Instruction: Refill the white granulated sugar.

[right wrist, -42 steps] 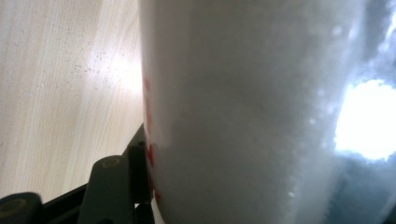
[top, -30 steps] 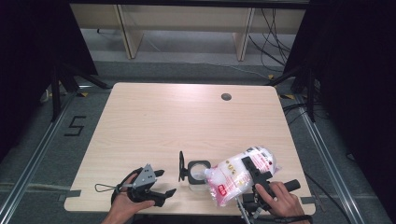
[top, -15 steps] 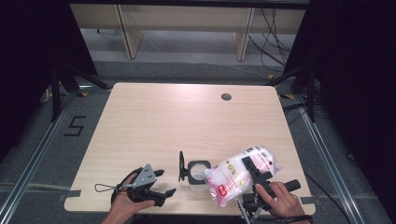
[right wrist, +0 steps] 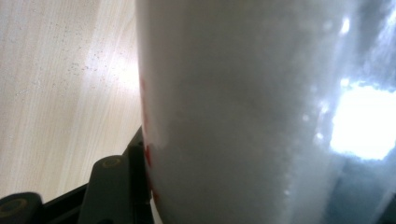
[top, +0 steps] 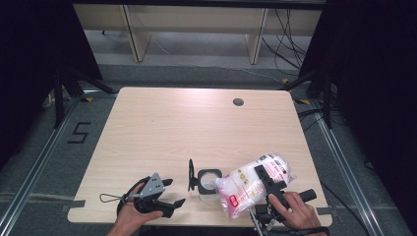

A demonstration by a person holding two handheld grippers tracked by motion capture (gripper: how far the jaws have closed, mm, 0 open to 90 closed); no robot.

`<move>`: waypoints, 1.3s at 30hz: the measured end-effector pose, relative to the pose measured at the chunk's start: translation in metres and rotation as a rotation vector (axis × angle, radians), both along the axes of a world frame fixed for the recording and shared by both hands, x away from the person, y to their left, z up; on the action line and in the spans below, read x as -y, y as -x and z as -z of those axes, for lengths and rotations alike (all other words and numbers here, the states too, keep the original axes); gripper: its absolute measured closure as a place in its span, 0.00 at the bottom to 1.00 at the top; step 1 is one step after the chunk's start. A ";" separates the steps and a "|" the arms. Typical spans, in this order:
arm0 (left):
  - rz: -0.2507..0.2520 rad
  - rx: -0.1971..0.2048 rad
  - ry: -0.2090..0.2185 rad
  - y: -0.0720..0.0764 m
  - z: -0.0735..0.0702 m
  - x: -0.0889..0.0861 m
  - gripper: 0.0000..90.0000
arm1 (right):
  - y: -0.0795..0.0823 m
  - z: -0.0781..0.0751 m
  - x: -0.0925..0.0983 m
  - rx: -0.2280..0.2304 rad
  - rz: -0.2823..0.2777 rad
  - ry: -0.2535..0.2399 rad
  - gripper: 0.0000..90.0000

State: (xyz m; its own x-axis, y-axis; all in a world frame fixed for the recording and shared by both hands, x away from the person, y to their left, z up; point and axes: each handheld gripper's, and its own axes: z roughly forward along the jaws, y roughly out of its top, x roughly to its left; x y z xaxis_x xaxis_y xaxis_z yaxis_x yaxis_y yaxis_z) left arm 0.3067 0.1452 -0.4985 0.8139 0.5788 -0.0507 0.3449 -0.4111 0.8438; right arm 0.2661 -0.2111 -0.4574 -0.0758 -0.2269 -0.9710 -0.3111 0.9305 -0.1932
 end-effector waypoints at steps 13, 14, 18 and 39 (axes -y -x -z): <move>-0.004 -0.015 0.006 0.000 0.000 0.000 0.23 | -0.001 -0.003 0.001 0.005 -0.001 0.016 0.48; -0.004 -0.015 0.006 0.000 0.000 0.000 0.23 | -0.001 -0.003 0.001 0.009 -0.007 0.018 0.48; -0.007 -0.017 0.000 0.000 0.000 0.000 0.23 | -0.001 -0.004 0.001 0.012 -0.007 0.018 0.48; -0.016 -0.028 0.018 0.001 0.001 0.001 0.23 | 0.000 -0.004 0.002 0.020 -0.010 0.014 0.48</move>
State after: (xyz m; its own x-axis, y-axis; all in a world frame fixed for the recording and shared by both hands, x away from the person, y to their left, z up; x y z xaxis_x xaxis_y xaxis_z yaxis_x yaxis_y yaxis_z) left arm 0.3060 0.1442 -0.4993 0.8024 0.5909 -0.0835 0.3747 -0.3898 0.8412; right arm 0.2665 -0.2127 -0.4530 -0.0536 -0.2413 -0.9690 -0.3167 0.9244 -0.2127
